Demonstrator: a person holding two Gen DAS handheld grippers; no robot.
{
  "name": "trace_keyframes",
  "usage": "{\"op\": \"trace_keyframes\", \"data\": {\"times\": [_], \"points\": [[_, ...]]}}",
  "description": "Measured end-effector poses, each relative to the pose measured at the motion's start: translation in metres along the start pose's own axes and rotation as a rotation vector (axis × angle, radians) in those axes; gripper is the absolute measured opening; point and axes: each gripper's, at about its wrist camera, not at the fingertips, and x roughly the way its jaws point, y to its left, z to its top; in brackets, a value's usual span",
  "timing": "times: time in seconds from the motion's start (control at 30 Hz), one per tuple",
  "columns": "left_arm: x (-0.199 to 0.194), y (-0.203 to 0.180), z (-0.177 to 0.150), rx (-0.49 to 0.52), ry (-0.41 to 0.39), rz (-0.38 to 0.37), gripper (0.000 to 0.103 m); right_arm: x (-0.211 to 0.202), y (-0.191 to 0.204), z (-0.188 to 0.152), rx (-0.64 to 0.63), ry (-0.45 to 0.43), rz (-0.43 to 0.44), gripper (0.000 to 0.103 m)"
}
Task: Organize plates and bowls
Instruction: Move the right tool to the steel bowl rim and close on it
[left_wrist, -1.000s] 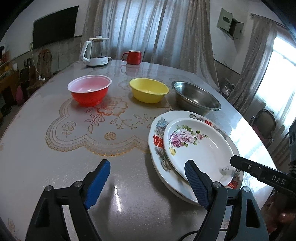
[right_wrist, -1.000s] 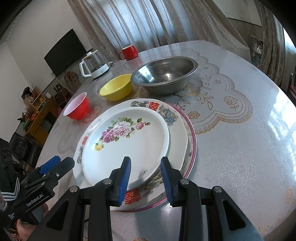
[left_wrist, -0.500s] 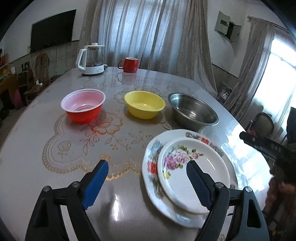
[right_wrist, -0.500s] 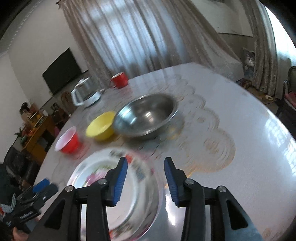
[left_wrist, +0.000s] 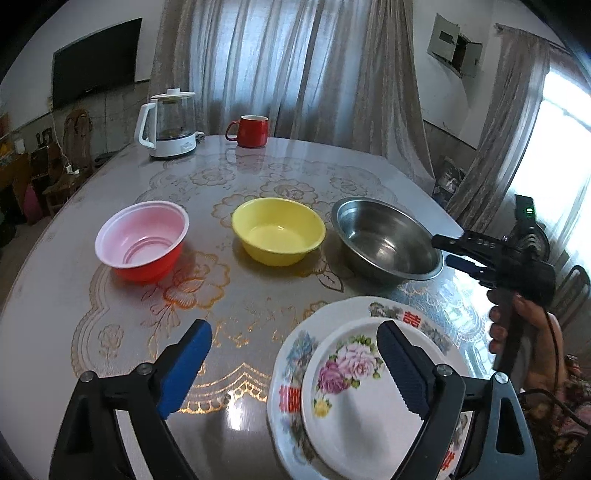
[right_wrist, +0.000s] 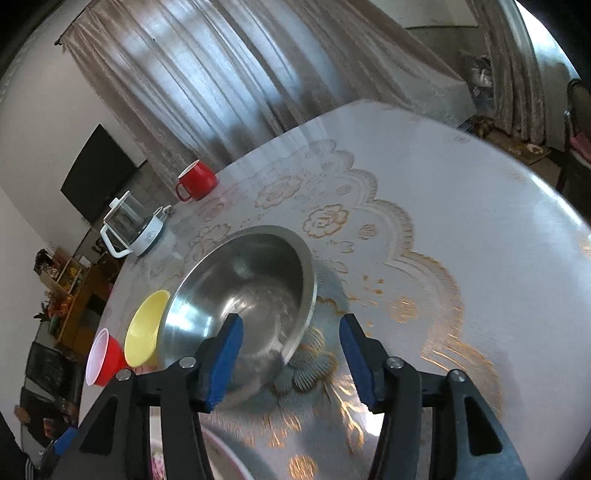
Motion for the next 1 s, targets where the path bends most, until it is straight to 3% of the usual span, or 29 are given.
{"op": "trace_keyframes", "data": {"times": [0.17,0.33,0.47,0.53,0.67,0.9,1.0], "points": [[0.01,-0.007,0.009,0.013,0.015,-0.002,0.092,0.027,0.0,0.005,0.028,0.044,0.018,0.055],[0.014,-0.015,0.02,0.05,0.01,0.004,0.092,0.042,0.005,0.001,-0.029,0.059,0.015,0.054],[0.018,-0.021,0.03,0.072,0.008,0.008,0.092,0.046,-0.003,-0.012,-0.04,0.062,0.033,0.036],[0.023,-0.025,0.036,0.079,0.012,0.011,0.092,0.041,-0.005,-0.016,-0.048,0.04,0.064,0.034],[0.035,-0.036,0.049,0.113,0.02,0.014,0.092,0.036,-0.004,-0.018,-0.083,0.024,0.041,0.026],[0.068,-0.059,0.073,0.172,0.044,0.015,0.092,0.03,-0.018,-0.018,-0.02,0.003,0.09,0.017],[0.089,-0.063,0.08,0.161,0.095,0.006,0.091,0.029,-0.023,-0.017,0.015,-0.002,0.107,0.016]]}}
